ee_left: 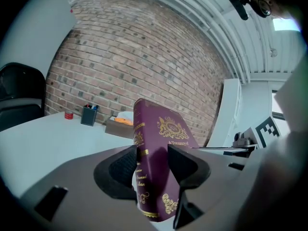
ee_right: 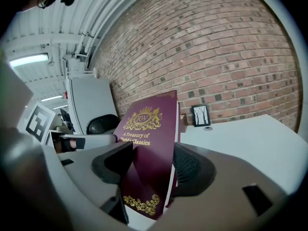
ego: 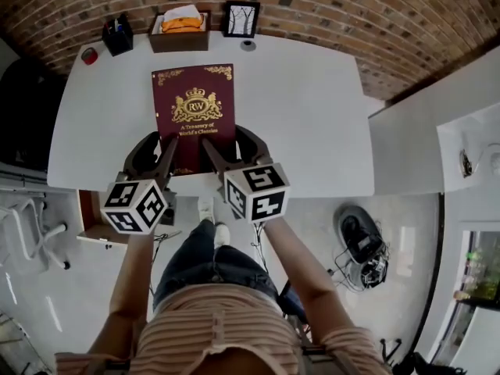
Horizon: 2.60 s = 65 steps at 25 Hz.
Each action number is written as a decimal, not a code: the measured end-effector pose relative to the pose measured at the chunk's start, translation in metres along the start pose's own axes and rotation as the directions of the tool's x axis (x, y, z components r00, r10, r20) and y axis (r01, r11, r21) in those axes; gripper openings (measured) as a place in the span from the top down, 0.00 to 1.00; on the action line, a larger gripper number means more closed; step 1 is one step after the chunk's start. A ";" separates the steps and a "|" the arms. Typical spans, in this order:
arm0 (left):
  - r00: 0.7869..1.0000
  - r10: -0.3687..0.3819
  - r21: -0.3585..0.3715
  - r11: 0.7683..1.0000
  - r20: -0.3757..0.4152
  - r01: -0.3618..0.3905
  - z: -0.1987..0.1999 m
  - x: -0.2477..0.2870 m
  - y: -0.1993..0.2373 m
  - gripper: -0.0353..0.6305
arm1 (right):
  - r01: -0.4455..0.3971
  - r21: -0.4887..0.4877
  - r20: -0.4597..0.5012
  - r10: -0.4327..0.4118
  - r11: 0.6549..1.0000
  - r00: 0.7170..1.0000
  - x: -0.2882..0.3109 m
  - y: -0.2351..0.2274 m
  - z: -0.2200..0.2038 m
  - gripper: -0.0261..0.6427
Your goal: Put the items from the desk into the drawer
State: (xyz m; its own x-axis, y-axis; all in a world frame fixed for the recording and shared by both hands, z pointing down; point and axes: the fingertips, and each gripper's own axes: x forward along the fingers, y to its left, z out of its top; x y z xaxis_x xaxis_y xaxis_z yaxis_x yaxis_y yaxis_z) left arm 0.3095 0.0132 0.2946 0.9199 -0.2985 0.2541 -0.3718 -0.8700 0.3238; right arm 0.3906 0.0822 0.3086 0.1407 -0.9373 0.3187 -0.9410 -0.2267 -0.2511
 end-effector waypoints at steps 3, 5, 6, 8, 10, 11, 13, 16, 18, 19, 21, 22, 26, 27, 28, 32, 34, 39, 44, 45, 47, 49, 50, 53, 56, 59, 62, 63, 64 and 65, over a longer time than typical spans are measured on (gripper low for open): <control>0.999 0.045 0.004 0.999 0.027 -0.045 0.006 -0.021 0.006 0.66 | -0.044 -0.031 0.011 0.044 0.999 0.999 0.000 0.020 0.003 0.56; 0.996 0.077 0.008 0.997 0.047 -0.077 0.010 -0.036 0.011 0.66 | -0.076 -0.049 0.018 0.077 0.996 0.997 0.000 0.035 0.005 0.56; 0.994 0.095 0.008 0.995 0.057 -0.096 0.010 -0.044 0.014 0.66 | -0.095 -0.058 0.019 0.096 0.994 0.995 0.001 0.043 0.005 0.56; 0.987 0.139 0.003 0.990 0.076 -0.140 0.010 -0.063 0.020 0.66 | -0.138 -0.077 0.016 0.140 0.987 0.990 0.001 0.059 0.003 0.56; 0.978 0.188 -0.013 0.982 0.090 -0.188 0.008 -0.081 0.025 0.66 | -0.185 -0.093 0.004 0.186 0.978 0.982 0.001 0.076 -0.001 0.56; 0.973 0.212 -0.023 0.977 0.094 -0.211 0.007 -0.090 0.028 0.66 | -0.208 -0.099 -0.006 0.209 0.973 0.978 0.002 0.084 -0.003 0.56; 0.961 0.257 -0.042 0.966 0.097 -0.254 0.004 -0.107 0.036 0.66 | -0.252 -0.108 -0.028 0.251 0.962 0.968 0.005 0.101 -0.006 0.56; 0.941 0.323 -0.077 0.945 0.097 -0.317 -0.002 -0.132 0.051 0.66 | -0.314 -0.123 -0.063 0.309 0.941 0.949 0.012 0.128 -0.015 0.56; 0.922 0.374 -0.109 0.925 0.099 -0.364 -0.008 -0.150 0.062 0.66 | -0.360 -0.136 -0.090 0.351 0.923 0.932 0.018 0.147 -0.023 0.56; 0.910 0.402 -0.127 0.913 0.101 -0.389 -0.012 -0.159 0.068 0.66 | -0.386 -0.143 -0.107 0.374 0.911 0.921 0.021 0.157 -0.027 0.56; 0.885 0.454 -0.166 0.885 0.102 -0.435 -0.019 -0.179 0.082 0.66 | -0.436 -0.155 -0.146 0.416 0.887 0.898 0.028 0.178 -0.036 0.56; 0.873 0.477 -0.184 0.871 0.102 -0.455 -0.023 -0.188 0.089 0.66 | -0.457 -0.160 -0.165 0.433 0.875 0.886 0.031 0.189 -0.041 0.56; 0.825 0.557 -0.248 0.817 0.100 -0.521 -0.037 -0.222 0.117 0.66 | -0.531 -0.174 -0.229 0.490 0.829 0.841 0.047 0.230 -0.059 0.56; 0.812 0.575 -0.262 0.802 0.098 -0.536 -0.040 -0.231 0.124 0.66 | -0.549 -0.177 -0.243 0.504 0.817 0.829 0.052 0.241 -0.063 0.56; 0.800 0.593 -0.275 0.788 0.095 -0.551 -0.043 -0.241 0.132 0.66 | -0.567 -0.180 -0.258 0.517 0.804 0.816 0.055 0.253 -0.068 0.56; 0.752 0.654 -0.335 0.729 0.081 -0.598 -0.060 -0.293 0.162 0.66 | -0.628 -0.196 -0.321 0.556 0.753 0.767 0.062 0.312 -0.092 0.56; 0.732 0.677 -0.360 0.702 0.073 -0.614 -0.069 -0.314 0.175 0.66 | -0.651 -0.200 -0.350 0.568 0.732 0.745 0.065 0.335 -0.105 0.56; 0.703 0.711 -0.401 0.654 0.036 -0.641 -0.089 -0.361 0.210 0.66 | -0.680 -0.186 -0.404 0.575 0.710 0.711 0.075 0.389 -0.135 0.56; 0.692 0.722 -0.416 0.624 -0.018 -0.662 -0.109 -0.399 0.245 0.66 | -0.680 -0.143 -0.441 0.569 0.719 0.694 0.085 0.434 -0.168 0.56; 0.694 0.720 -0.416 0.622 -0.029 -0.663 -0.112 -0.406 0.253 0.66 | -0.678 -0.135 -0.446 0.567 0.722 0.692 0.088 0.442 -0.175 0.56; 0.702 0.710 -0.415 0.624 -0.051 -0.662 -0.119 -0.418 0.270 0.66 | -0.670 -0.122 -0.453 0.560 0.732 0.694 0.095 0.460 -0.186 0.56; 0.714 0.696 -0.410 0.630 -0.079 -0.660 -0.127 -0.429 0.286 0.66 | -0.655 -0.109 -0.459 0.547 0.747 0.700 0.101 0.474 -0.199 0.56; 0.718 0.689 -0.406 0.632 -0.095 -0.660 -0.131 -0.433 0.293 0.66 | -0.645 -0.099 -0.463 0.539 0.758 0.704 0.103 0.479 -0.207 0.56; 0.726 0.672 -0.394 0.633 -0.148 -0.667 -0.148 -0.437 0.310 0.66 | -0.606 -0.051 -0.478 0.513 0.794 0.713 0.110 0.485 -0.230 0.56; 0.741 0.639 -0.384 0.643 -0.207 -0.662 -0.168 -0.439 0.323 0.66 | -0.568 -0.021 -0.491 0.487 0.822 0.723 0.115 0.488 -0.253 0.56; 0.759 0.596 -0.373 0.663 -0.263 -0.649 -0.187 -0.437 0.333 0.66 | -0.530 0.010 -0.508 0.461 0.848 0.728 0.117 0.486 -0.276 0.56; 0.769 0.557 -0.361 0.679 -0.314 -0.639 -0.205 -0.431 0.342 0.66 | -0.479 0.039 -0.521 0.427 0.877 0.739 0.121 0.480 -0.297 0.56; 0.771 0.544 -0.356 0.685 -0.330 -0.636 -0.211 -0.430 0.345 0.66 | -0.463 0.052 -0.524 0.419 0.885 0.741 0.122 0.480 -0.304 0.56; 0.773 0.533 -0.350 0.691 -0.344 -0.632 -0.216 -0.429 0.349 0.66 | -0.448 0.068 -0.530 0.413 0.891 0.741 0.123 0.479 -0.311 0.56; 0.775 0.521 -0.345 0.698 -0.357 -0.628 -0.220 -0.428 0.352 0.66 | -0.435 0.083 -0.535 0.409 0.896 0.739 0.124 0.478 -0.317 0.56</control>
State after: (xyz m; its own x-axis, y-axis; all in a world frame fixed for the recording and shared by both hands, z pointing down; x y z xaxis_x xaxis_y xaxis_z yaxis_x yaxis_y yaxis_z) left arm -0.2422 -0.0789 0.5008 0.4753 -0.5447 0.6909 -0.8798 -0.2847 0.3807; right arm -0.1395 -0.0586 0.5176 -0.4451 -0.6442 0.6220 -0.8794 0.1831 -0.4395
